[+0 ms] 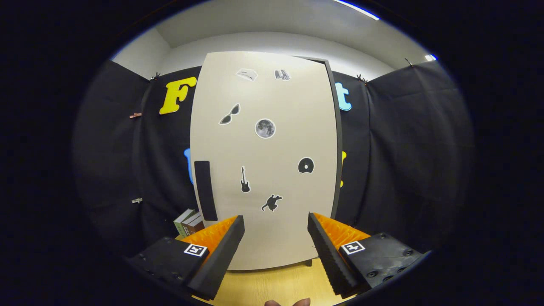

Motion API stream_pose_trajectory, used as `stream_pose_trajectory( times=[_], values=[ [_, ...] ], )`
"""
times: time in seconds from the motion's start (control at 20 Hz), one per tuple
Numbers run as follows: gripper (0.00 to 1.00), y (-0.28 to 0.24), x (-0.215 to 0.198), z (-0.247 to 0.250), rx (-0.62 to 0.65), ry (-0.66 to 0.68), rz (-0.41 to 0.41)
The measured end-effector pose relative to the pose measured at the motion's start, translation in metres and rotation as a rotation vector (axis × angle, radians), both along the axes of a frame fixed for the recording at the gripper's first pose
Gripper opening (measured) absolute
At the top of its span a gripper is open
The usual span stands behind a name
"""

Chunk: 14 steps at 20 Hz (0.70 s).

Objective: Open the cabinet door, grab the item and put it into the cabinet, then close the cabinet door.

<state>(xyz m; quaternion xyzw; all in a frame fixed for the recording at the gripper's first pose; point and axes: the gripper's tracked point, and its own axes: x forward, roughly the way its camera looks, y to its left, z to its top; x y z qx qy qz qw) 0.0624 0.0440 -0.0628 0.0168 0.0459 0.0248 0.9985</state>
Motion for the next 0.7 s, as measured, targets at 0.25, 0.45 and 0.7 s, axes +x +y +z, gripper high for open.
stream_pose_trajectory(
  times=[0.25, 0.45, 0.7],
  values=[
    [0.98, 0.005, 0.013, 0.008, 0.015, -0.060, -0.031],
    [0.98, 0.001, 0.017, 0.009, -0.016, -0.056, -0.055],
    [0.98, -0.005, 0.015, 0.011, -0.014, -0.061, -0.072]
  ],
)
